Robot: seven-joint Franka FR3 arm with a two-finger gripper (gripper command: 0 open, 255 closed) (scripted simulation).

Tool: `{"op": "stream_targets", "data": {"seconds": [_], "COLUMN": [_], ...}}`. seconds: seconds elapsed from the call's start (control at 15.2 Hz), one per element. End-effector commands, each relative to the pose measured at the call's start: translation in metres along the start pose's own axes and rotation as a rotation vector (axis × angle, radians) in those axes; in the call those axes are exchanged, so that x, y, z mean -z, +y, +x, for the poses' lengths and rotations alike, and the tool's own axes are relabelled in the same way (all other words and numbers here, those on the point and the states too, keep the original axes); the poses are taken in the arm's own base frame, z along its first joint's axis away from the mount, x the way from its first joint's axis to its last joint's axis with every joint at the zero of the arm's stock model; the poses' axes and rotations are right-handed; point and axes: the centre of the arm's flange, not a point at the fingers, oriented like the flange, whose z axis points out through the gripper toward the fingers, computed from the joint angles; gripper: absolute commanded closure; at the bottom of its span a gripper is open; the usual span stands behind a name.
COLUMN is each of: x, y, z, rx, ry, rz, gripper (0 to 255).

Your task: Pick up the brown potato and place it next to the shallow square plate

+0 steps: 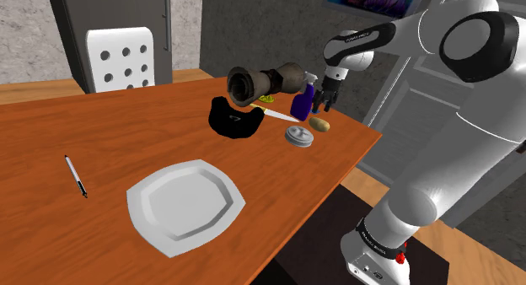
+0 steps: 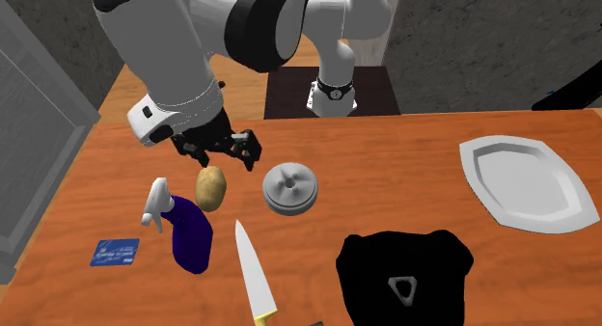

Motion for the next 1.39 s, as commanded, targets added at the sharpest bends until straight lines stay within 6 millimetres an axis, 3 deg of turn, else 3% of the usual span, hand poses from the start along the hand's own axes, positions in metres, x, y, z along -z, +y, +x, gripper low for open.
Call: {"op": "stream_targets", "data": {"seconds": [0.0,0.33,0.79,1.32], "x": [-0.015,-0.047,-0.087,-0.087], "y": [0.019,0.06,0.06,0.06], "z": [0.012,0.038,0.036,0.036], "rx": [0.004,0.009,0.009,0.009], "ry": [-0.014,-0.045,-0.045,-0.045], "rz": [-0.005,-0.015,-0.015,-0.015], "gripper": [0,0,0,0]}}
